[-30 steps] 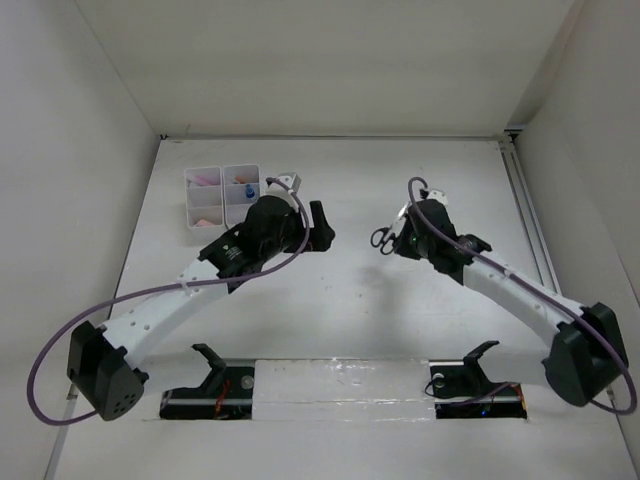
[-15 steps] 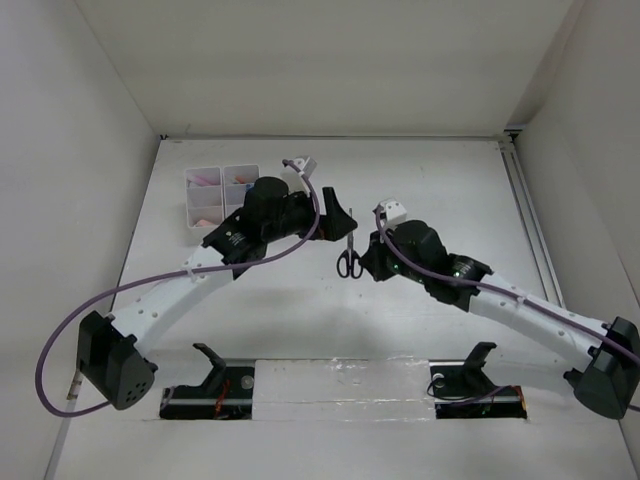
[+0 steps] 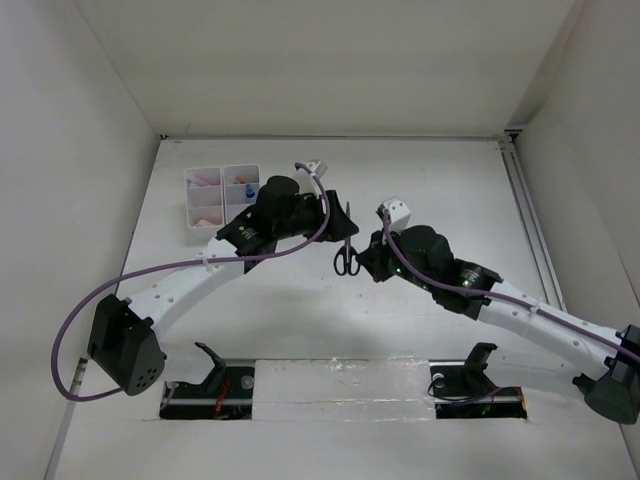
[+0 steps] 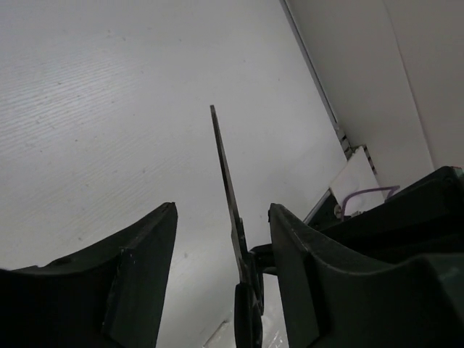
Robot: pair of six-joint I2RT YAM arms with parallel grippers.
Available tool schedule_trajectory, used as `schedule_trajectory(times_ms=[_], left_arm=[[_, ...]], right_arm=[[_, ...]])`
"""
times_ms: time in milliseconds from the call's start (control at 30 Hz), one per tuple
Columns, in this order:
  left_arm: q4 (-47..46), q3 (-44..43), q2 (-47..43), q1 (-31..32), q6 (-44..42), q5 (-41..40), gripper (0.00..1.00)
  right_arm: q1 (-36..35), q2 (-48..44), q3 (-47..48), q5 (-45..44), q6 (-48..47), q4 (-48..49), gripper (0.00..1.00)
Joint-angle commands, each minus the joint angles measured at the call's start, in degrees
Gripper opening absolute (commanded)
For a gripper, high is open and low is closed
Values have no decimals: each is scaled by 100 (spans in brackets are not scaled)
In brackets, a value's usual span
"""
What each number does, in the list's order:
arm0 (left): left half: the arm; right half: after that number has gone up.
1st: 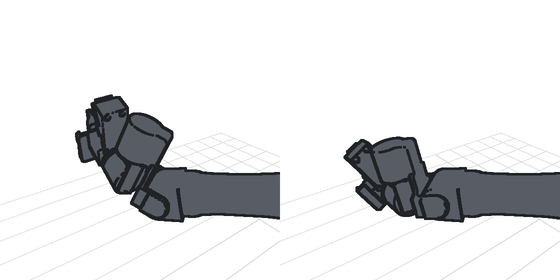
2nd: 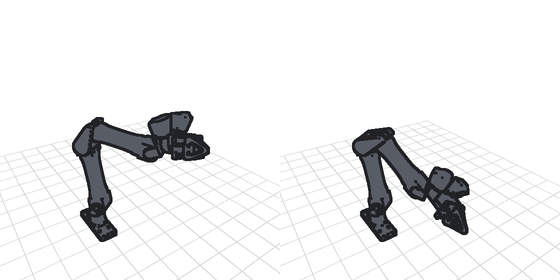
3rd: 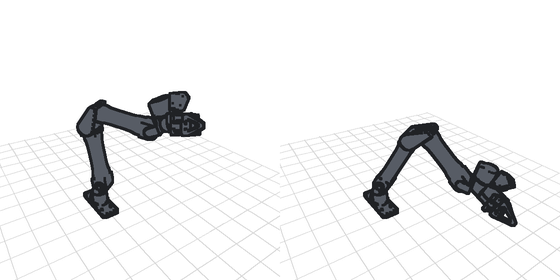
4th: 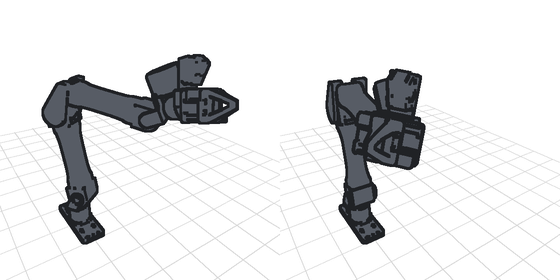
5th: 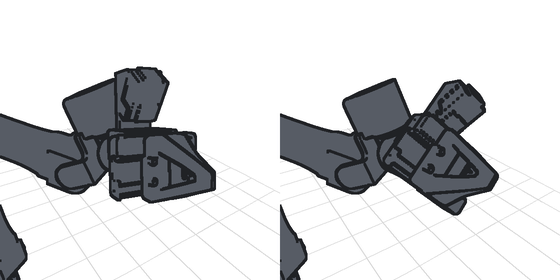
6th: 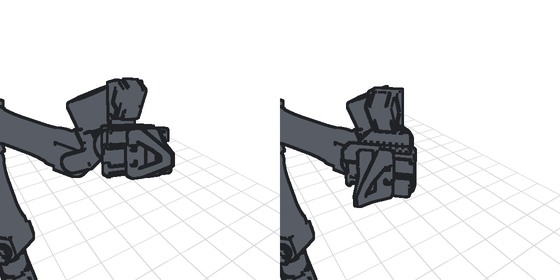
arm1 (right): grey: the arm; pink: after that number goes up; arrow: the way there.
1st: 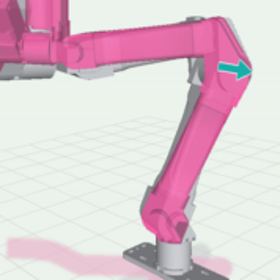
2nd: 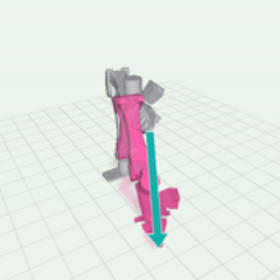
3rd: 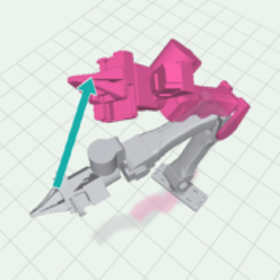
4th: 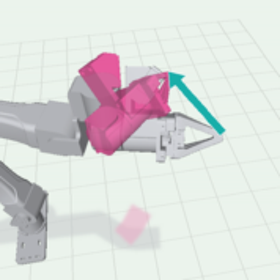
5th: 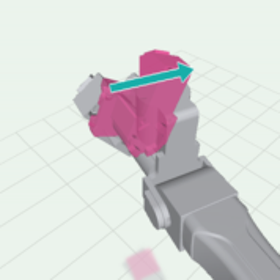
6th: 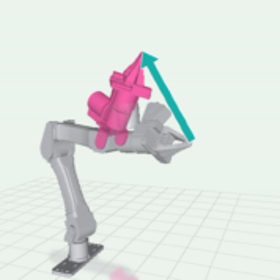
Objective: Sort the stationery into containers
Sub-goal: Place the scissors in the storage box.
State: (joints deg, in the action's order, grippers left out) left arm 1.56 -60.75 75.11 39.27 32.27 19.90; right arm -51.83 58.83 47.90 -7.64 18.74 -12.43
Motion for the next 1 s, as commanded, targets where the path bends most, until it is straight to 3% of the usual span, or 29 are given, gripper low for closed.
schedule_trajectory(times_ms=[0,67,233,467,500,533,567,767,800,833,967], left_arm=[[-489,-112,-58,-15,51,347,48],[-542,-112,3,-15,51,461,42],[-543,-217,56,-15,51,462,0],[-807,-394,258,-15,-10,664,0],[-807,-455,337,-15,-10,586,0],[-807,-455,337,-15,-176,402,0],[-580,-612,337,-15,-273,148,0],[404,-982,337,-269,-311,-3603,0],[902,-1156,390,-349,117,-4077,0],[1220,-1263,451,-410,382,-5039,0],[2881,-1711,689,-464,2156,-6906,0]], right_arm=[[-46,-47,202,-194,-90,469,0],[-46,14,263,-142,-90,531,0],[-99,67,264,-89,-90,601,0],[-99,-187,158,-89,-143,777,3],[-99,-248,97,-89,-143,777,16],[-99,-249,97,-341,-73,777,71],[-99,-406,36,-474,-3,777,100],[-99,-881,-299,-1029,156,654,100],[-99,-934,-377,-1081,208,654,100],[-99,-1022,-456,-1082,209,654,100],[-99,-1075,-571,-1275,332,487,100]])
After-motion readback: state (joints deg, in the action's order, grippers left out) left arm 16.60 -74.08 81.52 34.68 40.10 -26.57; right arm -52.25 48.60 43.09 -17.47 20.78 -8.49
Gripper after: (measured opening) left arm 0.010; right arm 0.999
